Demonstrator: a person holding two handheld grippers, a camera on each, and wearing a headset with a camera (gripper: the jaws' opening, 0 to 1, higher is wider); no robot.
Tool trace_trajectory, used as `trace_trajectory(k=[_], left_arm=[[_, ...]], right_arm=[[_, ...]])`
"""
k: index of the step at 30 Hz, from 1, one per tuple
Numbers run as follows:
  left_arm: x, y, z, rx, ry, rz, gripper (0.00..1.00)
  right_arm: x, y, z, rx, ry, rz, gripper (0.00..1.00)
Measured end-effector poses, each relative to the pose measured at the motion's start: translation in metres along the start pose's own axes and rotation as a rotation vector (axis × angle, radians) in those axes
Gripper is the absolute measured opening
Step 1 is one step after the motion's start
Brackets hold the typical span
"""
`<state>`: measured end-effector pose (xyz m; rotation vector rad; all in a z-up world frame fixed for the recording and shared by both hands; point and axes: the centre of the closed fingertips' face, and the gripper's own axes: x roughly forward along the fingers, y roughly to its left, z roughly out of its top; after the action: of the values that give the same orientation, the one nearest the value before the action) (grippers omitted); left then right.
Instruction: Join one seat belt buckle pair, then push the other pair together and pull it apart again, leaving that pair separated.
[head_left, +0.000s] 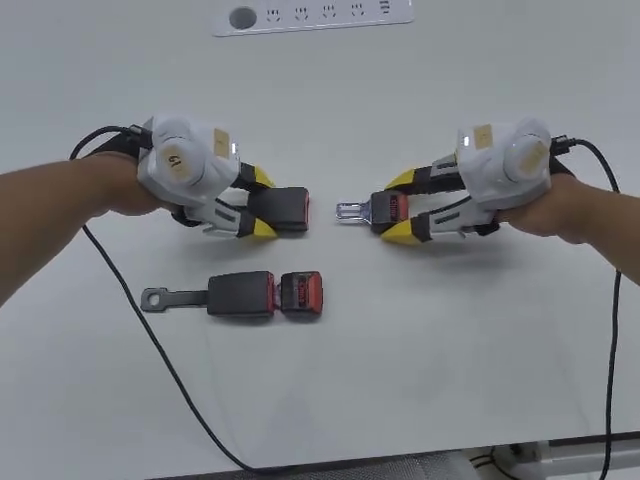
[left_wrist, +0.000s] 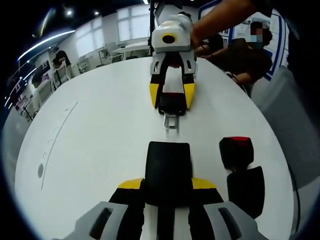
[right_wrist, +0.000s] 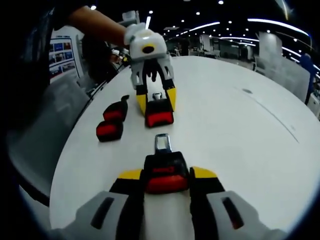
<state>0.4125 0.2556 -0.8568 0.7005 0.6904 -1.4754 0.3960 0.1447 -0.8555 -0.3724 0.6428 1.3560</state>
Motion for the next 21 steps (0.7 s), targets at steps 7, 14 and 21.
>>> trace_trajectory(k=[7, 14, 21], left_arm=[[0.0, 0.0, 0.0, 0.001, 0.002, -0.001, 0.35], [-0.001, -0.001, 0.0, 0.009, 0.011, -0.007, 0.34], [-0.001, 0.0, -0.001, 0.004, 0.012, -0.006, 0.34]], right_arm=[[0.017, -0.001, 0.016, 0.015, -0.023, 0.009, 0.35], [0.028, -0.002, 0.024, -0.014, 0.001, 0.017, 0.35], [0.035, -0.001, 0.03, -0.035, 0.026, 0.016, 0.35]])
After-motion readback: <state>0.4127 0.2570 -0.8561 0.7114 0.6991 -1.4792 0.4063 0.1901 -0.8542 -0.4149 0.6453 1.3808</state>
